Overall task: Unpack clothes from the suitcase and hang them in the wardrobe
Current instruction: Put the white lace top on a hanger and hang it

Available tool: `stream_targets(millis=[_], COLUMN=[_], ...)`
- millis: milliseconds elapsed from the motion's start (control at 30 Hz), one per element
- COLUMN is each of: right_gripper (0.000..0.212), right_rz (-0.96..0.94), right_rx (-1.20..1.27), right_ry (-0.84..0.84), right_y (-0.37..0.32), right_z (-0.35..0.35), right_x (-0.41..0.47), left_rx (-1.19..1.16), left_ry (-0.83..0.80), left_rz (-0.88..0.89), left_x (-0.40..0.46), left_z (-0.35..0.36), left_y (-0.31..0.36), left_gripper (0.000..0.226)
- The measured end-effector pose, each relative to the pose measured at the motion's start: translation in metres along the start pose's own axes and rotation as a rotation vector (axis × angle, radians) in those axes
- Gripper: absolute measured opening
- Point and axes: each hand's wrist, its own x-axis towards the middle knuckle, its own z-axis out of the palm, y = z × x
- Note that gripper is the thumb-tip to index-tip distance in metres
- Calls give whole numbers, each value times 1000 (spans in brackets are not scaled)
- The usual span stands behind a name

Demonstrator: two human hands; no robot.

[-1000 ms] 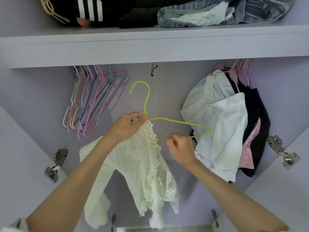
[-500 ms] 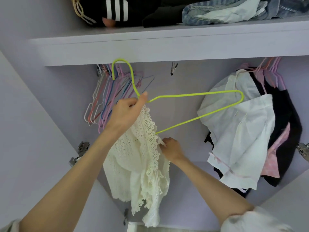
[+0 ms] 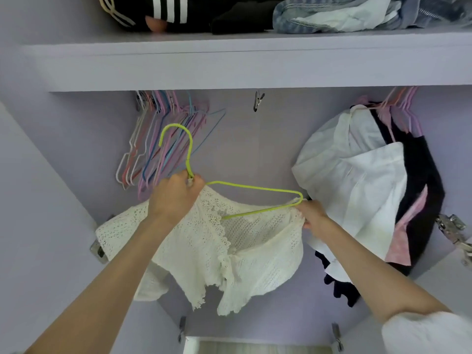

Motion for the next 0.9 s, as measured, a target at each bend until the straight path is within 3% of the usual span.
stream_targets(millis=[100,233,400,533,700,800,867,900], right_gripper=[8,5,36,42,44,34,13,22], right_rz=[-76,-164,-272,-359,-442,-500,-450,-402], right_rx=[-67,-85,-296,-420,-361,-491,-474,-415], right_ry=[95,72,77,68,47,-81,-311,-429], right_y=[-12,-24,-30,-40,-57,-62,-60,-60], right_z=[-9,-23,-24,-17,-3,-7,-13,-17], right_x=[-3,-12,-20,-31,-47,-55,-59,-58], left_rx=[61,183,80,96,104,26,-35,-54], left_ry=[-21,-57,-119,-167,-210,-184,-179,-178], left_rz=[5,54,80,159,225,195,171,165], left_x=[-1,0,-1,-6,-7,-3,1,3], left_z=[16,35,51,62,78,76,72,70], left_y=[2,4,20,36,47,45,40,38], left_gripper=[27,30,30,30,33,36,37,38])
